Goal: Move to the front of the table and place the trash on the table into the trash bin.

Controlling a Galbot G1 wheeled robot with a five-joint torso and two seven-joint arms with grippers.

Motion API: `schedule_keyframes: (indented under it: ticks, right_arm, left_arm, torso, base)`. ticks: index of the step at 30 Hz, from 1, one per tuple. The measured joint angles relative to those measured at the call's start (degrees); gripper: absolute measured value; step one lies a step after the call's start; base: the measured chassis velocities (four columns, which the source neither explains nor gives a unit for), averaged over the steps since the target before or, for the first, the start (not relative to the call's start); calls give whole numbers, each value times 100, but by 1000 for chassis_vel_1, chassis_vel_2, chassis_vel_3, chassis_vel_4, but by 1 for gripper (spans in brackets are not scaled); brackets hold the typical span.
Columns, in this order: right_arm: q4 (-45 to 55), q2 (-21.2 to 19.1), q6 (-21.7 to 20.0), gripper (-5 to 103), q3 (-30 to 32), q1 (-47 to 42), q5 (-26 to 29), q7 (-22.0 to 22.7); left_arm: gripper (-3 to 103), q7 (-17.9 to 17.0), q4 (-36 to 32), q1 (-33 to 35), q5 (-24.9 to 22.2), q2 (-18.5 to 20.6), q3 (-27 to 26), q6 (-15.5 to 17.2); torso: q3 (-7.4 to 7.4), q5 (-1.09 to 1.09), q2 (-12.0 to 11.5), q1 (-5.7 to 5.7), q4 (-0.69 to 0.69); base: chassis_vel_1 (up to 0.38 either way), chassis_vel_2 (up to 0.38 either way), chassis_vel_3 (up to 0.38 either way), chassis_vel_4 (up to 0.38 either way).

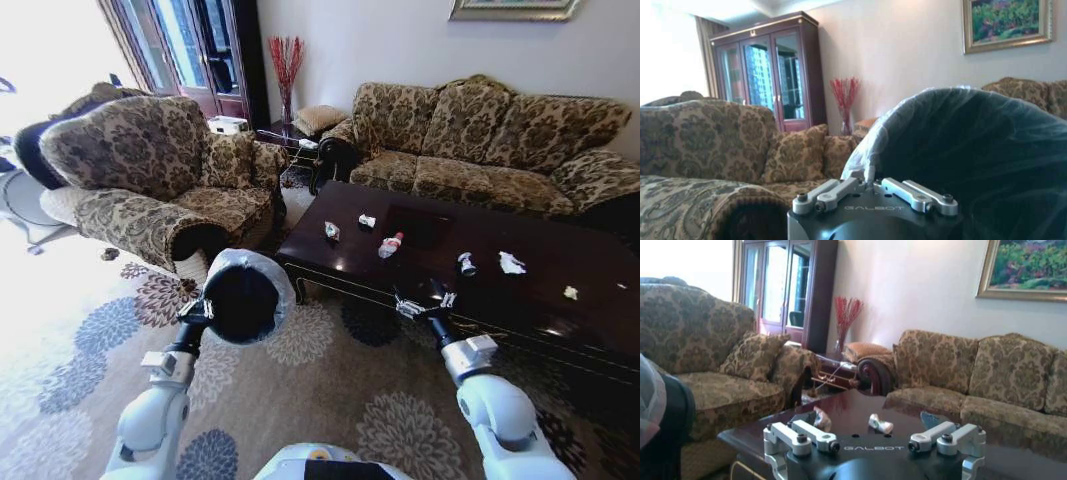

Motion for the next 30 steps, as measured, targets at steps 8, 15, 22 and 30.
schedule_keyframes:
  ticks: [8,15,22,30]
  right_arm:
    - [427,-289,-387,100,-43,204,510,255]
    - [445,-571,-694,100,-50,564,1035,393]
    - [277,-567,-694,100,-74,591,1039,342]
    - [55,-510,-686,100,-182,712,976,311]
  left_arm:
    - [0,-230,-471,62,-64,136,14,516]
    - [0,-332,-655,-194,-194,333,-26,754]
    - [0,-329,-672,-213,-193,321,-6,781]
    - [0,-294,-596,-234,-179,291,-3,768]
  torso:
    - [2,-2,-1,4,1]
    - [0,-1,0,0,1]
    - [0,-1,0,0,1]
    - [0,-1,0,0,1]
  base:
    - [-66,81,72,-67]
    - [-6,11,10,-4]
    - [0,0,0,0]
    - [-72,77,67,-69]
